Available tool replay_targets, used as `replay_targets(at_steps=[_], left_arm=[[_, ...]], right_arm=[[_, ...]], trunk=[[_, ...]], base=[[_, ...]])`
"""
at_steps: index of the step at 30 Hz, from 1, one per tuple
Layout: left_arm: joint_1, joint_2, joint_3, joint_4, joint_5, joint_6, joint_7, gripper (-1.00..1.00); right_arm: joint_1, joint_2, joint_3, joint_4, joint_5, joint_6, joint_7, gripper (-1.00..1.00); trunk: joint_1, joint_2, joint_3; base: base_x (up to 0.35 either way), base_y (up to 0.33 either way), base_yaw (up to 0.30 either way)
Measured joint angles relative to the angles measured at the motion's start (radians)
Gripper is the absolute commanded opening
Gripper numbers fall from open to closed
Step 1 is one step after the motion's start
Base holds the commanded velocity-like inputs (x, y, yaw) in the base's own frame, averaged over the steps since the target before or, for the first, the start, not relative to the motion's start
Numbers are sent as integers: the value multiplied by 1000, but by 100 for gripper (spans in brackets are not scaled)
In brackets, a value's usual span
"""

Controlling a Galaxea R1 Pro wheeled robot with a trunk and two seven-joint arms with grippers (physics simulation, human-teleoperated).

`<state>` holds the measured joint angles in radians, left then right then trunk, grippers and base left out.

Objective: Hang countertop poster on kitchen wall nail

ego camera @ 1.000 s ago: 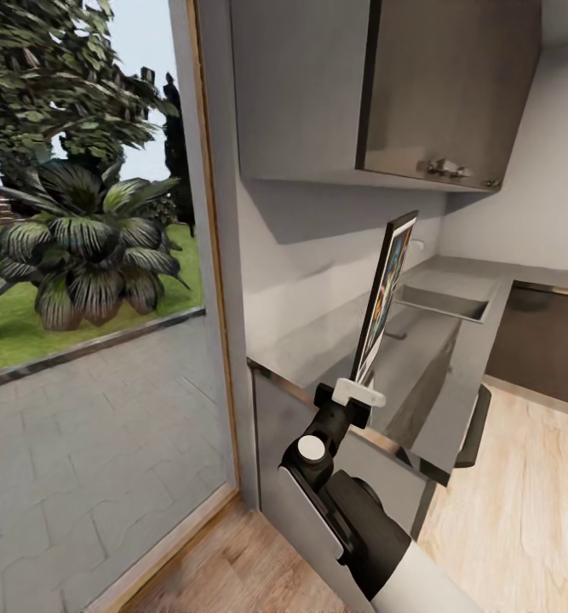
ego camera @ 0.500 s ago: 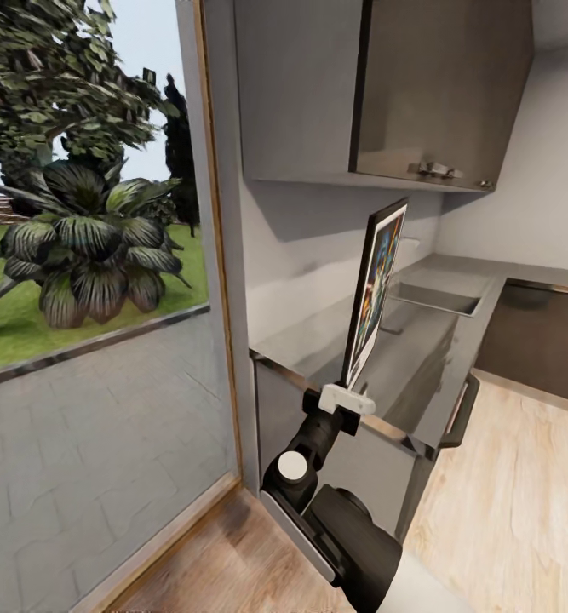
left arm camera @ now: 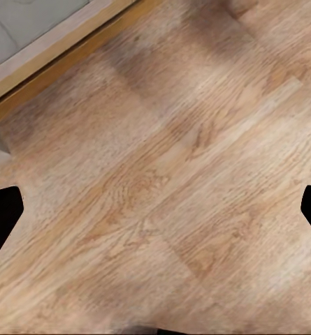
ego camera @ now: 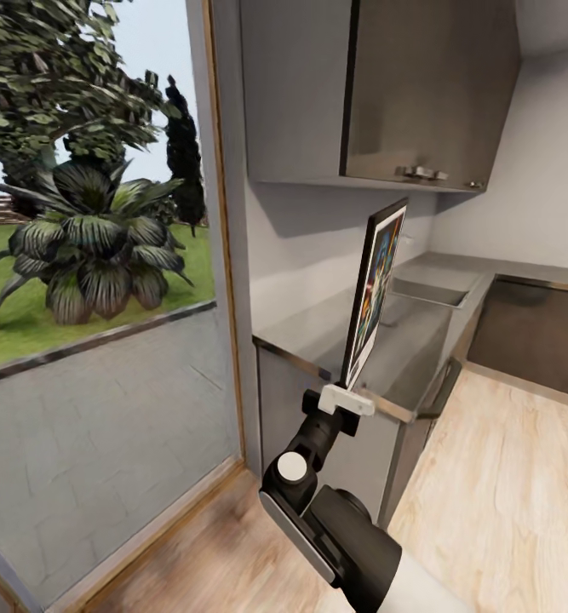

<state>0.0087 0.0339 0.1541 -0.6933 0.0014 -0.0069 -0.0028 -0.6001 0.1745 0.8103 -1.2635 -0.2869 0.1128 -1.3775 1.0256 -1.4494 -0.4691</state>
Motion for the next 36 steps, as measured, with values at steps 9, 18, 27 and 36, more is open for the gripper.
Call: replay_targets(at_steps=[9, 18, 27, 36], left_arm=[[0, 0, 0, 0, 0, 0, 0, 100], [0, 1, 71, 0, 1, 0, -15, 100], [0, 1, 85, 0, 1, 0, -31, 100], [0, 2, 86, 0, 1, 0, -33, 100]], right_arm=[[26, 0, 114, 0, -1, -3, 0, -100], [63, -18, 297, -2, 0, -10, 5, -100], [74, -57, 410, -47, 3, -62, 5, -100], [76, -216, 472, -208, -2, -76, 176, -100]], trunk=[[0, 0, 0], [-1, 0, 0], [-1, 0, 0], [-1, 0, 0]], base=[[-228, 0, 0], [-16, 0, 0], [0, 0, 0], [0, 0, 0]])
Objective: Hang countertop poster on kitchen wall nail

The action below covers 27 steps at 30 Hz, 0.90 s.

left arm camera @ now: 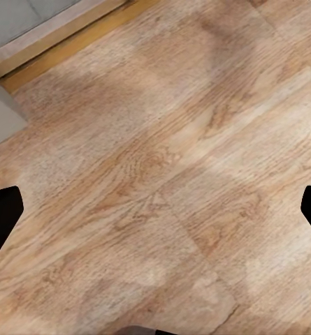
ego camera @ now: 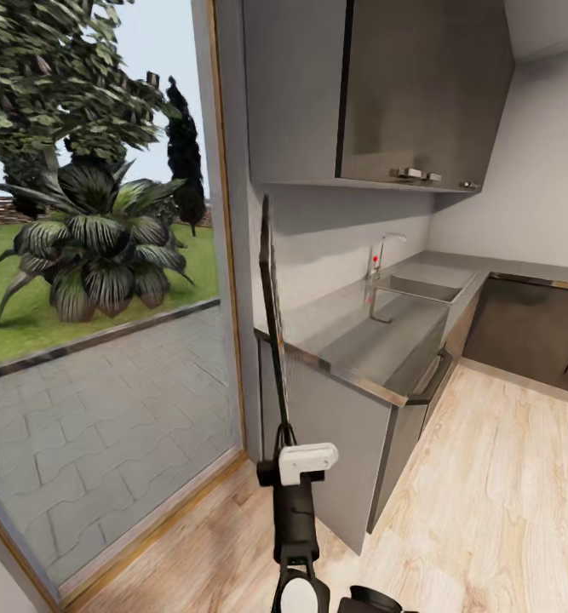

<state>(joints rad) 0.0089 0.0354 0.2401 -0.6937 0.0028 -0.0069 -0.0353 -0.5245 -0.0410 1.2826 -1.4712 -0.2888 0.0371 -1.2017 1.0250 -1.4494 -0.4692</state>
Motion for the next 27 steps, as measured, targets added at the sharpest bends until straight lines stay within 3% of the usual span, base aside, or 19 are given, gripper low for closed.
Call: replay_targets(at_steps=[2, 6, 8, 9, 12, 13, 15, 16, 19, 23, 27], left_arm=[[0, 0, 0, 0, 0, 0, 0, 100], [0, 0, 0, 0, 0, 0, -1, 100], [0, -1, 0, 0, 0, 0, -1, 100], [0, -1, 0, 0, 0, 0, -1, 100], [0, 0, 0, 0, 0, 0, -1, 100], [0, 0, 0, 0, 0, -1, -1, 100], [0, 0, 0, 0, 0, -1, -2, 100], [0, 0, 0, 0, 0, -1, -2, 100], [0, 0, 0, 0, 0, -2, -2, 100], [0, 0, 0, 0, 0, -3, -2, 100], [0, 0, -2, 0, -1, -4, -3, 100]], right_arm=[[0, -19, 2, -7, -1, -25, 38, -100], [0, -89, 2, -12, -2, -80, 161, -100], [0, -108, 1, -13, -8, -87, 204, -100], [0, -129, 0, -13, -27, -92, 248, -100], [0, -208, -8, -13, -136, -152, 409, -100], [0, -247, -26, -11, -178, -179, 491, -100], [0, -291, -64, -5, -207, -198, 610, -100], [0, -329, -104, 7, -290, -206, 763, -100], [0, -373, -129, 15, -368, -207, 889, -100], [0, -418, -208, 28, -409, -207, 1025, -100], [1, -431, -238, 47, -424, -206, 1106, -100]], trunk=[[0, 0, 0], [0, 0, 0], [0, 0, 0], [0, 0, 0], [0, 0, 0], [0, 0, 0], [0, 0, 0], [0, 0, 0], [0, 0, 0], [0, 0, 0], [0, 0, 0]], base=[[0, 0, 0], [0, 0, 0], [0, 0, 0], [0, 0, 0], [0, 0, 0], [0, 0, 0], [0, 0, 0], [0, 0, 0], [0, 0, 0], [0, 0, 0], [0, 0, 0]])
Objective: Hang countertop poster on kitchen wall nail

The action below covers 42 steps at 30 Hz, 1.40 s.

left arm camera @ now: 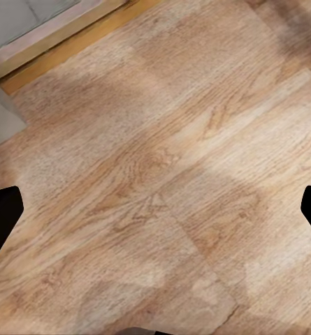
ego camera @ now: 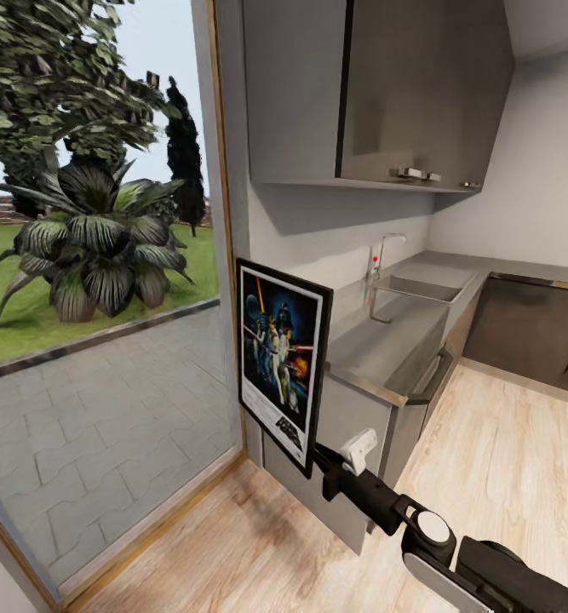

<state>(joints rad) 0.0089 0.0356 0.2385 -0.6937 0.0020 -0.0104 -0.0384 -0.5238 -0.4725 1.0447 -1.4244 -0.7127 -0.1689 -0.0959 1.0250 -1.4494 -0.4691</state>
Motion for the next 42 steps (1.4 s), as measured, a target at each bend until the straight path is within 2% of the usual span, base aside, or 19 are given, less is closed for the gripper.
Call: replay_targets(at_steps=[2, 6, 7, 15, 28, 42], left_arm=[[0, 0, -2, 0, 0, 0, -3, 100], [0, 0, -3, 0, -1, -1, -24, 100], [0, 0, -3, 1, -2, -1, -54, 100], [0, 0, -3, 1, -2, -1, -60, 100], [0, 0, -3, 2, -2, 0, -61, 100], [0, 0, -3, 2, -3, 1, -61, 100]], right_arm=[[0, -4, -9, 7, -3, 0, 52, -100], [0, -5, -12, 9, -4, 0, 68, -100], [0, -7, -13, 10, -4, 2, 77, -100], [0, -6, -15, 10, -5, 5, 79, -100], [0, -7, -17, 10, -5, 14, 79, -100], [-1, -7, -17, 10, -5, 28, 79, -100]], trunk=[[0, 0, 0], [0, 0, 0], [0, 0, 0], [0, 0, 2], [0, 0, 2], [0, 0, 6]], base=[[0, 0, 0], [-33, -32, 3], [-152, -145, 40], [-92, -88, 142], [-31, -30, 26], [-100, -92, 185]])
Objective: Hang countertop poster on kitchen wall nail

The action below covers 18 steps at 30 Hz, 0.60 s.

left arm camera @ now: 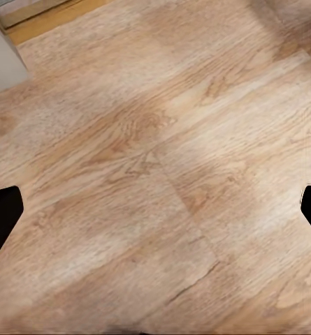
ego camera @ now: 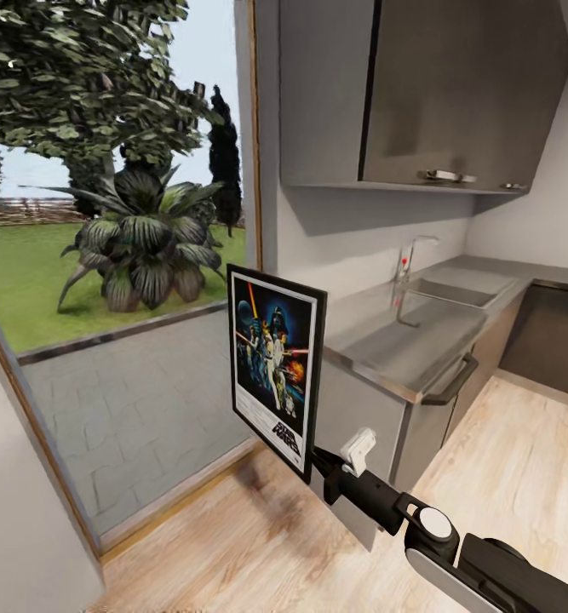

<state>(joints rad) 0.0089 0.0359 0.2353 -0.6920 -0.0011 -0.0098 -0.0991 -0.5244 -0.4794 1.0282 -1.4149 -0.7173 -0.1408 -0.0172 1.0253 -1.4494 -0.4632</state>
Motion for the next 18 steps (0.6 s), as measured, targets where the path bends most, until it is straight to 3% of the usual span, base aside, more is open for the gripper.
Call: replay_targets(at_steps=[8, 18], left_arm=[[0, 0, 0, 0, 0, 0, 0, 100], [0, 0, 0, 0, 0, 0, 0, 100]], right_arm=[[0, 0, 0, 0, 0, 0, 0, -100], [0, 1, 0, 0, 0, 13, -1, -100]], trunk=[[0, 0, 0], [0, 0, 0]], base=[[-215, -201, 33], [-55, -27, 256]])
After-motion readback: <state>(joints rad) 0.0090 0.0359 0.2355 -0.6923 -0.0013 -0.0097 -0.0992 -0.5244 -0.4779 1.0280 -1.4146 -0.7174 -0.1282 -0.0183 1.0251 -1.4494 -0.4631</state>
